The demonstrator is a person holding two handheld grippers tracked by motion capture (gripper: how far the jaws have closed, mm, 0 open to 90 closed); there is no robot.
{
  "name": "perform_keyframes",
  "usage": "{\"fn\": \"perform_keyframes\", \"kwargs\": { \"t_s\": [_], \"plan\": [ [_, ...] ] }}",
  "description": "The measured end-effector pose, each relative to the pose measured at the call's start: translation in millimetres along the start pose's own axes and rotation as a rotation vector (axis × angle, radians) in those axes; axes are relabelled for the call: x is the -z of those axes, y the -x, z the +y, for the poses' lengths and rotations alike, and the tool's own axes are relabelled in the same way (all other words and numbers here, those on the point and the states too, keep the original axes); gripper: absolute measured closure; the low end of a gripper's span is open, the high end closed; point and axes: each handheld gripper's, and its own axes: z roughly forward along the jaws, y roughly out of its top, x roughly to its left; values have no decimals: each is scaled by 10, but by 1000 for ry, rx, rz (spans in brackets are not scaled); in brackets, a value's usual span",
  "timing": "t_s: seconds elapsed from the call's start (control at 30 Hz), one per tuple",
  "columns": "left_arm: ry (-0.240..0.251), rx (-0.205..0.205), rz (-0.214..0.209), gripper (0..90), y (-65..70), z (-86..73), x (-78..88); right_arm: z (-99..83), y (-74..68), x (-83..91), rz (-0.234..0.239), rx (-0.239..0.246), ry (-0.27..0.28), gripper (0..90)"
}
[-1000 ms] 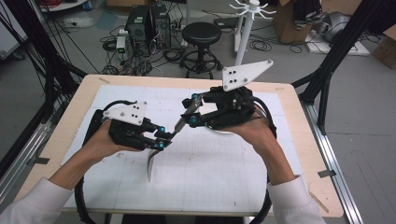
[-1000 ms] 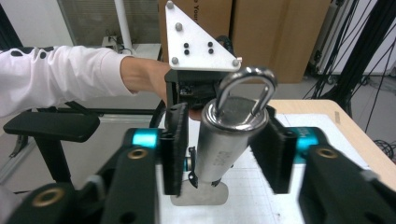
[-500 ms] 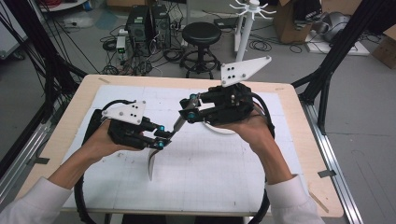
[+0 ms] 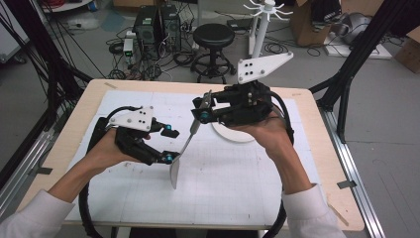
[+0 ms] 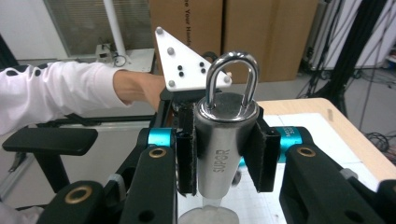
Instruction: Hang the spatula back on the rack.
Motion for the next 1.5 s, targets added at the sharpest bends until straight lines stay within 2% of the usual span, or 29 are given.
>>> {"fn": "perform_keyframes", "kwargs": {
  "t_s": [0.13, 0.2, 0.37, 0.63, 0.8, 1.0, 1.3, 1.5],
  "plan": [
    [-21, 19, 48, 174, 31, -47, 40, 2, 13, 83, -25, 2, 6, 690],
    [-33, 36, 77, 123, 30, -102, 76, -5, 25, 142, -46, -12, 8, 690],
    [-15, 84, 129, 17, 29, -268, 190, -28, 81, 256, -77, -37, 14, 689],
    [45, 99, 192, 17, 67, -521, 457, -57, 170, 429, -134, -71, 20, 689],
    [66, 137, 213, 17, 112, -685, 562, -49, 211, 535, -180, -88, 16, 690],
    [76, 147, 236, 17, 140, -840, 622, -38, 278, 661, -236, -112, 5, 690],
    [92, 152, 250, 17, 162, -940, 639, -17, 373, 800, -290, -139, -23, 689],
    [105, 178, 269, 17, 165, -1034, 636, 13, 440, 890, -324, -156, -37, 689]
  ]
}}
